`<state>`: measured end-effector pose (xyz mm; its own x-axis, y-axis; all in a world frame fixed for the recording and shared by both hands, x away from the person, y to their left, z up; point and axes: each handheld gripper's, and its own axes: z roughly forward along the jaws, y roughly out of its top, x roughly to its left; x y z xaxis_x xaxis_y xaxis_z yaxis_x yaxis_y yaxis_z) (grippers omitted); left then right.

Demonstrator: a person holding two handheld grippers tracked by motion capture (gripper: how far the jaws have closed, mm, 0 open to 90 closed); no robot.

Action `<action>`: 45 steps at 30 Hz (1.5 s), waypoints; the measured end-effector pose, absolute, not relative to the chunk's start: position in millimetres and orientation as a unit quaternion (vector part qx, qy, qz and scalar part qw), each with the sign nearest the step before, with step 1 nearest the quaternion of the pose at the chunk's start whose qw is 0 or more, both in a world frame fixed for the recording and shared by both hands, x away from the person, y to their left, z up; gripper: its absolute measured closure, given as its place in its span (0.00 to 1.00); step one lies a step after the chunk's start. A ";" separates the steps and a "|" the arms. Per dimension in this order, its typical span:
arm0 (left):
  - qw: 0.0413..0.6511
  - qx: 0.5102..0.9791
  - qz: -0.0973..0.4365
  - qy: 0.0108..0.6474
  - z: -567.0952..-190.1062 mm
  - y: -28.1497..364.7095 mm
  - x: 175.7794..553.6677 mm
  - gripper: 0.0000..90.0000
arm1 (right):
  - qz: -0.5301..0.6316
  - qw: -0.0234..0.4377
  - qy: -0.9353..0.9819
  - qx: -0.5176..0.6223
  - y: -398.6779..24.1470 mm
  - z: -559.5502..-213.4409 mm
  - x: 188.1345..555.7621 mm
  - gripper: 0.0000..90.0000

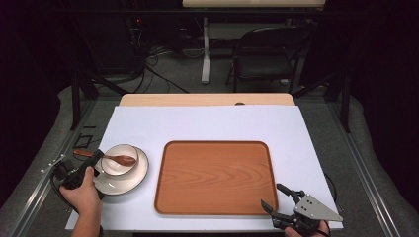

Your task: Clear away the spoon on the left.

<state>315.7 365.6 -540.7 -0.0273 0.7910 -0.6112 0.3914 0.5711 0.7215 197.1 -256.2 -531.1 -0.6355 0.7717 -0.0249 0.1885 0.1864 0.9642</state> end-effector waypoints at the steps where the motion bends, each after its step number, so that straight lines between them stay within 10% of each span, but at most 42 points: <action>1: 0.552 0.426 0.181 0.694 -540.7 365.7 316.0 0.79 | 0.544 0.268 0.722 0.332 -256.2 -531.1 197.1 0.30; 45: 0.571 0.456 0.204 0.651 -492.4 373.2 305.2 0.94 | 0.545 0.269 0.722 0.331 -256.2 -530.8 197.0 0.30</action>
